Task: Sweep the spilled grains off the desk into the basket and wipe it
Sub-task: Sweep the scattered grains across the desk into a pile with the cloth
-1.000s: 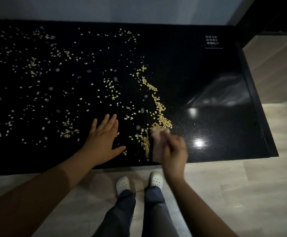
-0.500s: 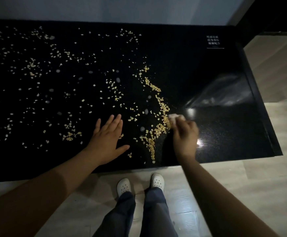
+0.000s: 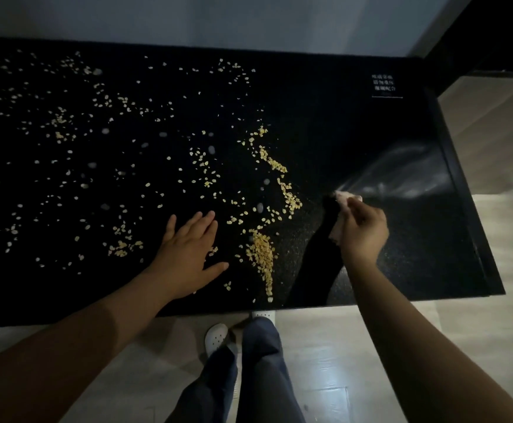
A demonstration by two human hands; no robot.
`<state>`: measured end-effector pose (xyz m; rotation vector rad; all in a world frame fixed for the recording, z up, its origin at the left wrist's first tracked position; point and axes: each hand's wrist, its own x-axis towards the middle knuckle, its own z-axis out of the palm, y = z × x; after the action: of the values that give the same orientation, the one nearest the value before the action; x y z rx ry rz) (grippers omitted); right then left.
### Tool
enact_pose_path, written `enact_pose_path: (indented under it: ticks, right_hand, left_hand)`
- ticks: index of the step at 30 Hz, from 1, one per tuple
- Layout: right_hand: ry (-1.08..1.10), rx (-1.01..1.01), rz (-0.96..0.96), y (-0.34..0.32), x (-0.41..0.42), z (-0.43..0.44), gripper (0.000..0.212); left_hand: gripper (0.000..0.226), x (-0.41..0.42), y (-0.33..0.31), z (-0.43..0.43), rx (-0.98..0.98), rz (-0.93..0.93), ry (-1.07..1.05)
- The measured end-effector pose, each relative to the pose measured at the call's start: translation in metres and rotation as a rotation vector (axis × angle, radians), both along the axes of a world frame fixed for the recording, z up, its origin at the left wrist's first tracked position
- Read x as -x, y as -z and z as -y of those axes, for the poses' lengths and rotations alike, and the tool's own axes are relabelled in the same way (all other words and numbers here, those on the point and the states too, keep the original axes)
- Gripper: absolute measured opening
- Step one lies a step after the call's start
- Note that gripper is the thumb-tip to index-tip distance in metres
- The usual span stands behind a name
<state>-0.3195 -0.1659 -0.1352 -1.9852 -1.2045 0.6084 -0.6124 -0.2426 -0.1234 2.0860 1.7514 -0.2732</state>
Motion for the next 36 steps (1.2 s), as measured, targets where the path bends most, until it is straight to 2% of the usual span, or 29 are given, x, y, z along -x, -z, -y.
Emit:
enact_pose_path:
  ticks: [2, 5, 7, 9, 11, 14, 19, 22, 28, 31, 36]
  right_hand:
    - [-0.015, 0.039, 0.029, 0.013, 0.001, -0.011, 0.027]
    - [-0.148, -0.009, 0.099, 0.023, 0.033, -0.005, 0.029]
    - [-0.310, -0.019, 0.062, 0.022, 0.062, 0.006, 0.033]
    - [-0.435, -0.026, -0.019, 0.018, 0.082, 0.014, 0.027]
    - [-0.449, -0.029, -0.115, 0.009, 0.084, 0.014, 0.019]
    - [-0.351, -0.083, -0.183, -0.009, 0.056, -0.007, 0.019]
    - [-0.209, -0.008, -0.007, -0.007, 0.003, -0.080, 0.023]
    - [-0.273, 0.041, 0.058, 0.013, 0.012, -0.088, 0.025]
    - [-0.621, -0.032, -0.064, 0.016, 0.074, -0.029, 0.023]
    - [-0.531, -0.033, -0.157, 0.005, 0.062, -0.035, 0.020]
    - [-0.234, -0.120, 0.022, -0.010, -0.022, -0.120, 0.023]
  left_hand:
    - [0.101, -0.001, 0.000, -0.001, 0.000, -0.007, -0.010]
    - [0.101, -0.003, -0.001, -0.003, -0.008, -0.007, -0.031]
    - [0.100, -0.005, -0.002, -0.004, -0.012, -0.001, -0.048]
    - [0.098, -0.006, -0.005, -0.005, -0.022, 0.013, -0.062]
    - [0.095, -0.006, -0.007, -0.006, -0.030, 0.017, -0.066]
    - [0.092, -0.008, -0.008, -0.011, -0.056, 0.058, -0.112]
    - [0.092, -0.017, -0.010, -0.025, -0.062, 0.015, -0.182]
    - [0.093, -0.022, -0.009, -0.033, -0.050, -0.012, -0.225]
    - [0.092, -0.027, -0.010, -0.046, -0.076, 0.014, -0.262]
    - [0.094, -0.027, -0.010, -0.055, -0.041, -0.002, -0.248]
    - [0.096, -0.036, -0.009, -0.069, -0.009, 0.033, -0.227]
